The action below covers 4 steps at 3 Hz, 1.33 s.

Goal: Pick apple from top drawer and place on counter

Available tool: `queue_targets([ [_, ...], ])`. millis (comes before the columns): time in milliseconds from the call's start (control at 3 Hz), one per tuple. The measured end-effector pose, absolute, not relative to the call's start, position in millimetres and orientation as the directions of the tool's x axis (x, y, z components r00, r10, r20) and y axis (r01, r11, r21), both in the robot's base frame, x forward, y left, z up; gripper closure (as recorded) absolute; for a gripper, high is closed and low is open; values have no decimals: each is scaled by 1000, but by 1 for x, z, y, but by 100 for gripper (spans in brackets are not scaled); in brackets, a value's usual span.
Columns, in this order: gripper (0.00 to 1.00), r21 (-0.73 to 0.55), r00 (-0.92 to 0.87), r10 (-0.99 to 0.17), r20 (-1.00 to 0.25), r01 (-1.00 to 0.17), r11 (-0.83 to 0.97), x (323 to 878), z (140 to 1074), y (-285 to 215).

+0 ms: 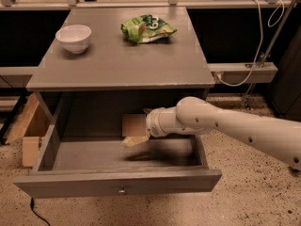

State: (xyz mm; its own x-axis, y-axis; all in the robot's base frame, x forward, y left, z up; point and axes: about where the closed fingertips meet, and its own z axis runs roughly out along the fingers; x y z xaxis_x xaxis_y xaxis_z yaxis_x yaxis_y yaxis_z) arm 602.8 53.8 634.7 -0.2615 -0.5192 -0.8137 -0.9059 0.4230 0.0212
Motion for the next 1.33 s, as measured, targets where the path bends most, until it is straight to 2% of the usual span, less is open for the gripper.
queue_targets([
  [333, 18, 28, -257, -517, -816, -912, 410, 603, 631, 63],
  [1000, 64, 39, -248, -499, -830, -920, 391, 600, 629, 66],
  [1333, 88, 24, -194, -459, -867, -936, 351, 584, 649, 53],
])
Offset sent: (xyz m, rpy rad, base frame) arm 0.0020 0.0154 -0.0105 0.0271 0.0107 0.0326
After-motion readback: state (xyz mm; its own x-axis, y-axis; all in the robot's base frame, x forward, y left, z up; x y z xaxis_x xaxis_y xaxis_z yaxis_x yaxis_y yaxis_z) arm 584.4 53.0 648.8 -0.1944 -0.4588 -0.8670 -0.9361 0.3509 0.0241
